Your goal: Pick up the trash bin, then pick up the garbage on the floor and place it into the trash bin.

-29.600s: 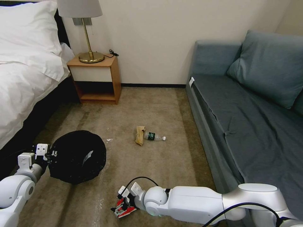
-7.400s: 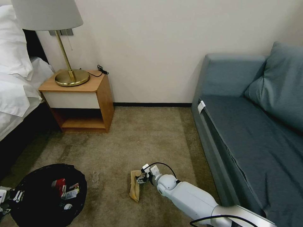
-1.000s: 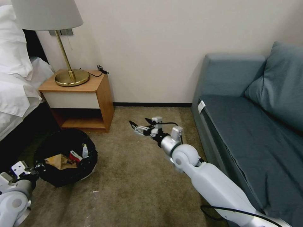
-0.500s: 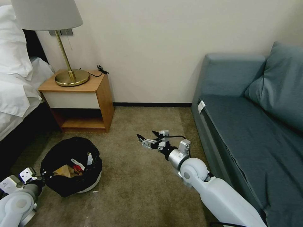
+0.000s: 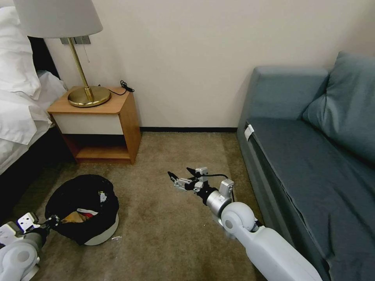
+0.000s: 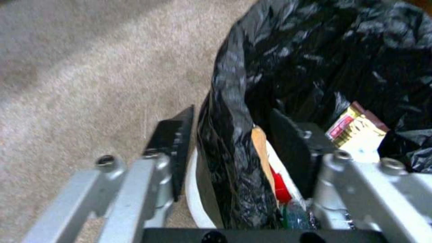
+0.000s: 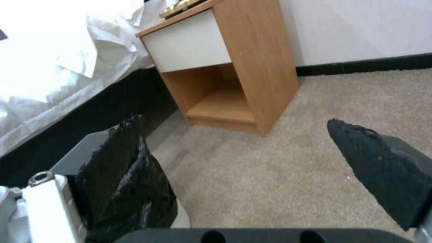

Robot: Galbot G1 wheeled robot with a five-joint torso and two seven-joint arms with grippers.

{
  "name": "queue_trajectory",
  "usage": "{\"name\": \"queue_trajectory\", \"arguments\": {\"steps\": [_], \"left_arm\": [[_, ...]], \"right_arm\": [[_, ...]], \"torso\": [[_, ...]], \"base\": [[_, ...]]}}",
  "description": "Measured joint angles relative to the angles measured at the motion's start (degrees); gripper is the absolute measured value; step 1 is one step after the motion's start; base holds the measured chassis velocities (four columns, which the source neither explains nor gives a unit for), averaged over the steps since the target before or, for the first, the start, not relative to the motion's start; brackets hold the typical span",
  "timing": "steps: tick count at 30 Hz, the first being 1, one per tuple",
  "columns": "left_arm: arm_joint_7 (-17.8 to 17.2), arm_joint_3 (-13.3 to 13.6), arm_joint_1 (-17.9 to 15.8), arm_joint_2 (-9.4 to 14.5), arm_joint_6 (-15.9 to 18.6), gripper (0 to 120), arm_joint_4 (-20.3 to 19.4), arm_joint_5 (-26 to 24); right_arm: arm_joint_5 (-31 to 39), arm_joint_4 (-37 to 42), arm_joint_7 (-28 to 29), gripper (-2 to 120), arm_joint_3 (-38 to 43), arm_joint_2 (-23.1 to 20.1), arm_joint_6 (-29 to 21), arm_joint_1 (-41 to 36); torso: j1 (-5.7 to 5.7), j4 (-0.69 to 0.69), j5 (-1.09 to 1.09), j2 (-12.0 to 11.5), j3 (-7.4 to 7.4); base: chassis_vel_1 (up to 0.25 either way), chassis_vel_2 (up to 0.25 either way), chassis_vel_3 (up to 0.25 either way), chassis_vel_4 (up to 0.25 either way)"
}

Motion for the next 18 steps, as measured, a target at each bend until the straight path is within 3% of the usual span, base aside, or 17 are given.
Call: {"name": "queue_trajectory", "arguments": {"steps": [4,8,12,13,14,16,17,18], "left_arm": [[0.7,-1.2,1.1,0.3,0.0,65,-1.0,1.8],[4.1,-4.3,3.7,0.6,-2.7,84,-2.8,10.6],[6.7,-6.4,5.2,0.8,-4.4,94,-3.9,13.7],[9.1,-7.5,6.1,0.9,-5.8,98,-4.3,16.1],[9.1,-7.5,6.1,0.9,-5.8,98,-4.3,16.1],[14.4,-8.7,7.8,1.0,-8.5,100,-4.7,20.3],[19.7,-9.4,9.6,1.2,-10.8,100,-5.2,23.4],[19.7,-9.4,9.6,1.2,-10.8,100,-5.2,23.4]], "right_arm": [[-1.1,-0.3,0.2,100,-0.1,0.4,1.0,0.0],[-3.1,-0.1,1.5,100,0.1,0.6,1.3,-0.2],[-2.2,0.5,2.8,100,0.2,0.5,0.7,-0.2],[-1.9,0.7,3.6,100,0.2,0.3,0.0,0.0],[-1.9,0.7,3.6,100,0.2,0.3,0.0,0.0],[-0.4,1.3,5.3,100,0.2,-0.2,-2.4,0.5],[1.7,2.0,6.8,100,0.2,-0.9,-4.2,0.9],[1.7,2.0,6.8,100,0.2,-0.9,-4.2,0.9]], "torso": [[0.0,0.0,0.0,0.0,0.0],[0.0,0.01,0.0,0.0,0.0],[0.0,-0.01,0.0,0.0,0.0],[0.0,-0.01,0.02,0.0,0.0],[0.0,-0.01,0.02,0.0,0.0],[0.0,0.0,0.0,0.0,0.0],[0.0,0.0,0.0,0.0,0.0],[0.0,0.0,0.0,0.0,0.0]], "base": [[0.0,0.0,0.0,0.0],[0.0,0.0,0.0,0.0],[0.0,0.0,0.0,0.0],[0.0,0.0,0.0,0.0],[0.0,0.0,0.0,0.0],[0.0,0.0,0.0,0.0],[0.0,0.0,0.0,0.0],[0.0,0.0,0.0,0.0]]}}
